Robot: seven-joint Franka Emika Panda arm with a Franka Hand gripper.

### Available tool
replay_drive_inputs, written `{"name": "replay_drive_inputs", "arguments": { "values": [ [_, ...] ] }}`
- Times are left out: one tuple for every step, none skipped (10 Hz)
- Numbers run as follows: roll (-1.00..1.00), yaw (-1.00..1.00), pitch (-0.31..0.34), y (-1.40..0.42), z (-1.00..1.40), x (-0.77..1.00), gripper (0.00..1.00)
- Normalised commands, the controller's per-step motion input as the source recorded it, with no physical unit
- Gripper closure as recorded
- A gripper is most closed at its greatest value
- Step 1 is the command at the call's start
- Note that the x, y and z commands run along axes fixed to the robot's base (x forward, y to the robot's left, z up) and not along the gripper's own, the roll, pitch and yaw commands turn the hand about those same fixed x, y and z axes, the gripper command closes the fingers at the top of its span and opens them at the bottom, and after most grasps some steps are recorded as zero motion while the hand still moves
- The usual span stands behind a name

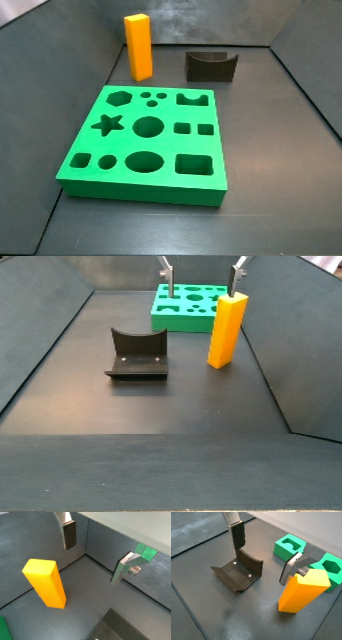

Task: Pick up the rectangle object. Move up. Move to above the board. Insert the rectangle object.
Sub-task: Pick up the rectangle object.

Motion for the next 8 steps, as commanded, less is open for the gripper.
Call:
{"name": "replay_drive_inputs", "arguments": {
  "values": [
    [0.05, 0.0, 0.0, -0.04, 0.0, 0.0, 0.0],
    [0.0, 0.0, 0.011, 0.0, 0.0, 0.01, 0.0],
    [0.0, 0.0, 0.01, -0.01, 0.0, 0.0, 0.0],
    [-0.04, 0.28, 0.006, 0.0, -0.01, -0.15, 0.0],
    [-0.08, 0.88, 0.0, 0.0, 0.0, 0.0, 0.0],
    [-0.01, 1.0, -0.016, -0.06, 0.0, 0.0, 0.0],
    [0.0, 1.0, -0.026, -0.01, 0.0, -0.03, 0.0],
    [0.0, 1.0, -0.03, -0.01, 0.0, -0.03, 0.0]
  ]
}}
